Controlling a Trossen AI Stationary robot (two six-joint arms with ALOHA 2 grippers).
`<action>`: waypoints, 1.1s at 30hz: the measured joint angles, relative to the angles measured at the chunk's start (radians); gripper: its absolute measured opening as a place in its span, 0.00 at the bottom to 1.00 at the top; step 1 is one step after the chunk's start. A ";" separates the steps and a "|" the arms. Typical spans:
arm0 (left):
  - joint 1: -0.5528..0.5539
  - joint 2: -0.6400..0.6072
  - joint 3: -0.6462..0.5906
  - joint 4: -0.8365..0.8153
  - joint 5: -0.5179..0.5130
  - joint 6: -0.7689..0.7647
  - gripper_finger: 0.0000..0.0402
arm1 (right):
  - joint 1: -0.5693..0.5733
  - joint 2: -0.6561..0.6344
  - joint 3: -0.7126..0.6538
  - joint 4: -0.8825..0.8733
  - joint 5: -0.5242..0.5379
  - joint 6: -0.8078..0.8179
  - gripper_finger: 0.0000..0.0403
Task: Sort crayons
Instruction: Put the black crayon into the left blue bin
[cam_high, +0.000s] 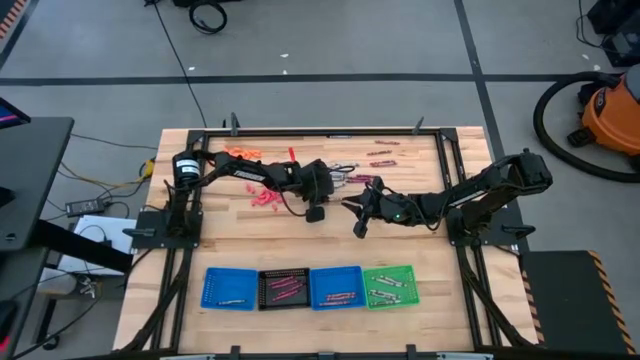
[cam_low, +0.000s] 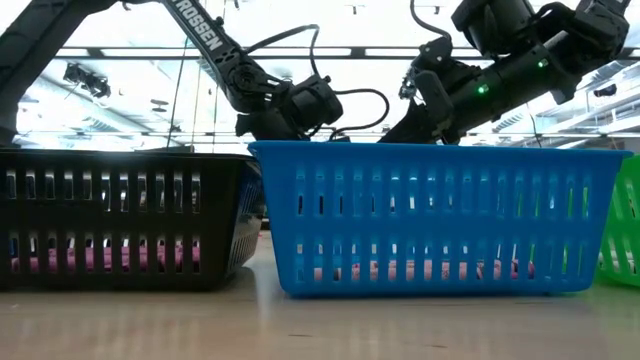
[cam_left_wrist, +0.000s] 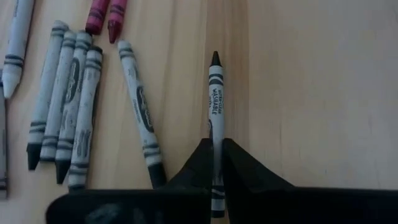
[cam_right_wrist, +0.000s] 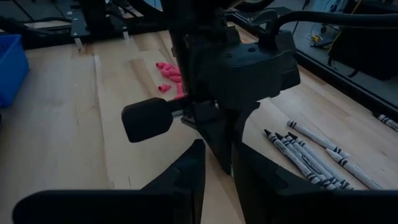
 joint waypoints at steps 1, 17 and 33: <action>0.000 -0.008 0.000 -0.010 -0.002 0.004 0.03 | 0.000 0.000 0.001 -0.003 0.000 0.003 0.21; -0.078 -0.324 -0.019 -0.300 -0.032 -0.019 0.04 | 0.000 -0.060 0.001 -0.126 0.004 0.026 0.21; -0.426 -0.694 -0.221 -0.432 -0.118 -0.391 0.04 | 0.005 -0.059 0.001 -0.105 0.006 0.037 0.21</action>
